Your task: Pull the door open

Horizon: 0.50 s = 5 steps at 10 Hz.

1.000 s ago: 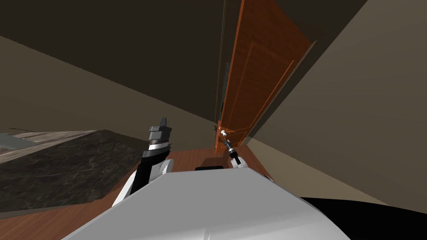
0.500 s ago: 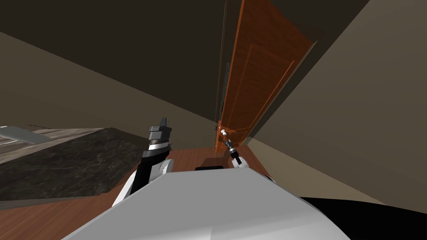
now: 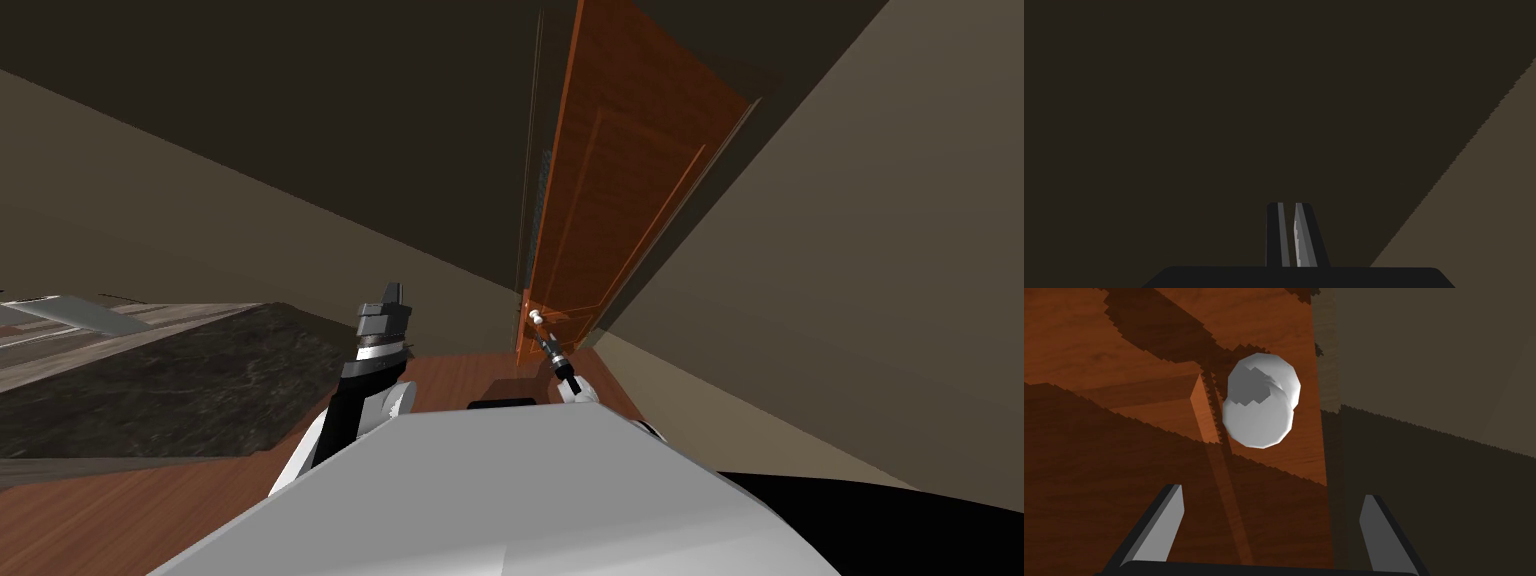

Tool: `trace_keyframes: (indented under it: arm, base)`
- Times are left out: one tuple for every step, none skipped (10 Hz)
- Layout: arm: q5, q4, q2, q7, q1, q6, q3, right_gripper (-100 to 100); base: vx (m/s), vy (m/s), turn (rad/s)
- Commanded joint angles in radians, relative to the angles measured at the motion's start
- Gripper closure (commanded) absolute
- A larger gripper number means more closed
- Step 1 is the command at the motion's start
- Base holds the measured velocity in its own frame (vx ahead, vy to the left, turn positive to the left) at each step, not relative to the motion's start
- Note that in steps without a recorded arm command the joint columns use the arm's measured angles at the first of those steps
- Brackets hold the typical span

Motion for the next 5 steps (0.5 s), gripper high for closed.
trace_keyframes:
  arm:
    - [0.011,0.002,-0.003,0.044,0.000,-0.003,-0.010,-100]
    - [0.018,0.005,-0.005,0.068,-0.001,-0.006,-0.017,-100]
    - [0.025,0.008,-0.006,0.090,-0.002,-0.008,-0.023,-100]
    - [0.031,0.011,-0.007,0.111,-0.003,-0.010,-0.029,-100]
    - [0.036,0.013,-0.007,0.127,-0.004,-0.012,-0.034,-100]
  base:
    - [-0.044,-0.024,0.039]
    - [-0.046,-0.029,0.042]
    - [-0.044,-0.031,0.029]
    - [-0.038,-0.029,0.038]
    - [-0.035,-0.031,0.026]
